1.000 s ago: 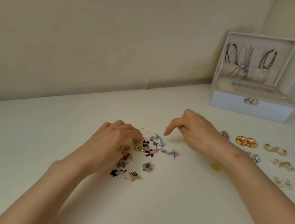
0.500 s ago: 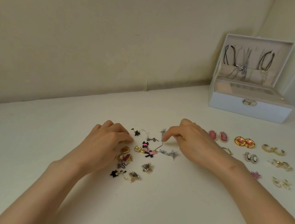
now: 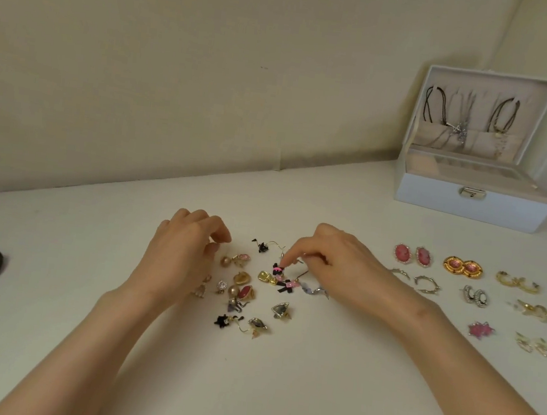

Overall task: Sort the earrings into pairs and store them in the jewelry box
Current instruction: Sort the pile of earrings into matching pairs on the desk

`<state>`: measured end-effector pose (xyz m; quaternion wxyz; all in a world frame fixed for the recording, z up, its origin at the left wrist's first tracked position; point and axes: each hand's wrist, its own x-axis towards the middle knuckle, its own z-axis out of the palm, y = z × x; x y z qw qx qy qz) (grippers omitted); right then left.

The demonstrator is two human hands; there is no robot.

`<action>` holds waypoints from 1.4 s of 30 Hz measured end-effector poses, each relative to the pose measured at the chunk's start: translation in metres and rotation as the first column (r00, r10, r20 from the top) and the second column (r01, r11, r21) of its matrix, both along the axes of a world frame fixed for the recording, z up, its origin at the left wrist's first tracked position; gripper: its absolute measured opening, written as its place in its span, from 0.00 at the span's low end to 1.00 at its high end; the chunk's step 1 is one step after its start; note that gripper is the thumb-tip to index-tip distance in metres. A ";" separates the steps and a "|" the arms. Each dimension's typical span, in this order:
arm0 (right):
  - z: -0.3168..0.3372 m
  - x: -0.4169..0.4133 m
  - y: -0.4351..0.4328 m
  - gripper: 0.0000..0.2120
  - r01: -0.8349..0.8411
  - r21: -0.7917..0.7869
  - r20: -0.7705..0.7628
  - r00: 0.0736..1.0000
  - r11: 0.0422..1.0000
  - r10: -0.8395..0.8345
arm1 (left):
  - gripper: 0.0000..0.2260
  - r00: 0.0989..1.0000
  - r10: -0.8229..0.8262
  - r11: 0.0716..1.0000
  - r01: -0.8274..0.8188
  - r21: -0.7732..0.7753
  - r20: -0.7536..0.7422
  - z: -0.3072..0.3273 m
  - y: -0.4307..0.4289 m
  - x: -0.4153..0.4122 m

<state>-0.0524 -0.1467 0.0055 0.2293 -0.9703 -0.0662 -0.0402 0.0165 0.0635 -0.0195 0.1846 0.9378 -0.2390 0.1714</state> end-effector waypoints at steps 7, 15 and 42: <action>-0.004 0.005 0.007 0.21 0.014 -0.074 -0.009 1.000 0.997 -0.015 | 0.09 0.995 -0.007 0.997 0.000 -0.076 -0.102 0.011 0.006 -0.002; -0.006 -0.001 0.020 0.20 -0.153 0.053 -0.051 0.987 0.987 0.156 | 0.07 0.884 -0.186 0.967 0.242 0.079 -0.428 0.022 -0.002 -0.018; -0.011 -0.004 0.020 0.08 -0.077 0.231 0.075 0.995 0.970 0.061 | 0.10 0.912 -0.147 0.987 0.113 -0.110 -0.383 0.032 0.011 -0.014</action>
